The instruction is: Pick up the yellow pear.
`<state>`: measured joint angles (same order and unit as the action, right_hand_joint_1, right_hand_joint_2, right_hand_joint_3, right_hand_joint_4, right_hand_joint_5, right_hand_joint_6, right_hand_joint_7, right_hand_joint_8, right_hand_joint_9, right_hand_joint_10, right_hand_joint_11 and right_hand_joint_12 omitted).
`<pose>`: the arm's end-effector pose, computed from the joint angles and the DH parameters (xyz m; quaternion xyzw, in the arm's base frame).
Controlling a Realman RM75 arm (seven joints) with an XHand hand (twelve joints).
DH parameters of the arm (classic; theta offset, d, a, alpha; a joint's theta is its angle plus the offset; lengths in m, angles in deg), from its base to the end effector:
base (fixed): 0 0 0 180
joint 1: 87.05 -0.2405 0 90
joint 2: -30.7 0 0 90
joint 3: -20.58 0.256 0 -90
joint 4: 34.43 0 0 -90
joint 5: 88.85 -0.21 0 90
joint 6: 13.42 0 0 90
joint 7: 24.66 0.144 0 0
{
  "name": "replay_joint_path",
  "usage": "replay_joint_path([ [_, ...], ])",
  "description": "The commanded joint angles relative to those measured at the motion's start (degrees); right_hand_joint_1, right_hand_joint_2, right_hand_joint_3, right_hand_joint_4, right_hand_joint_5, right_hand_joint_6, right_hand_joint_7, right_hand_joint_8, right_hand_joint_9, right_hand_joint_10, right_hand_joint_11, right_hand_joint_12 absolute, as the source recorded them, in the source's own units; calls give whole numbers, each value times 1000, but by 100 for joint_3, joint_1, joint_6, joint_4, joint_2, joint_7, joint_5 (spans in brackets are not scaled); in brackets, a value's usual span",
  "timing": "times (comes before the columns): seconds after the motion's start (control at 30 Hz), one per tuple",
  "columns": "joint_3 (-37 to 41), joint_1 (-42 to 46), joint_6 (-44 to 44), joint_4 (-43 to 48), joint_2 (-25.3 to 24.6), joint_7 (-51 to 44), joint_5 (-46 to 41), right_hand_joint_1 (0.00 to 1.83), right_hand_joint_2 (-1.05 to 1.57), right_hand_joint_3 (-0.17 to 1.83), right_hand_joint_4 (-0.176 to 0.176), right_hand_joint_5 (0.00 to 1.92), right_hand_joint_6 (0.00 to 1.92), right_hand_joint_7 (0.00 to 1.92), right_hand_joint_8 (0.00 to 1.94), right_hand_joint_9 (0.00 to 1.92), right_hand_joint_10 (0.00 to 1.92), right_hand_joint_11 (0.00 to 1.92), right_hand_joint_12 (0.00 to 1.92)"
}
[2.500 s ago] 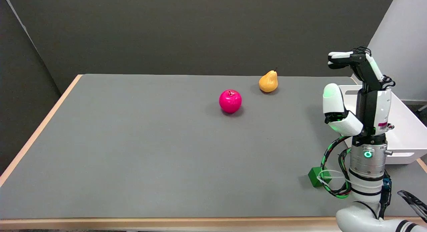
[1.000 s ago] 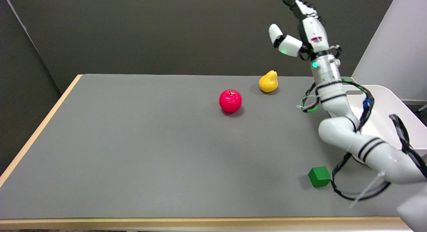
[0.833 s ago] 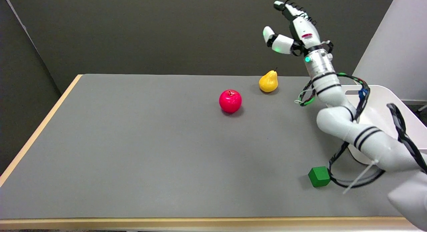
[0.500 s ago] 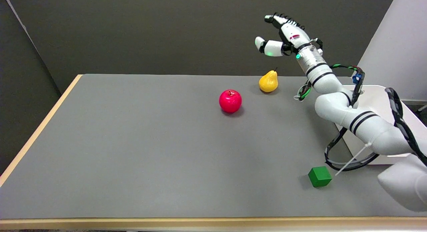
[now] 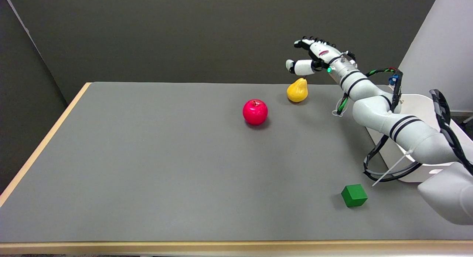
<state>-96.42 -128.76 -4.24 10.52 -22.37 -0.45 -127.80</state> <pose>-0.1821 -0.4831 0.4519 0.6432 -0.0977 0.1227 0.7495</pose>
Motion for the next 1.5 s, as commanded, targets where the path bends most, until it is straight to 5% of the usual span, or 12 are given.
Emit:
replay_joint_path([
  [0.03, -364, -112, -657, -222, 43, -50, 130, 368, 683, 891, 19, 179, 380, 140, 238, 62, 591, -1, 891],
  [1.5, -929, -578, -218, -1715, -695, 5, 122, 342, 649, 1006, 68, 180, 460, 149, 273, 117, 617, 0, 997],
])
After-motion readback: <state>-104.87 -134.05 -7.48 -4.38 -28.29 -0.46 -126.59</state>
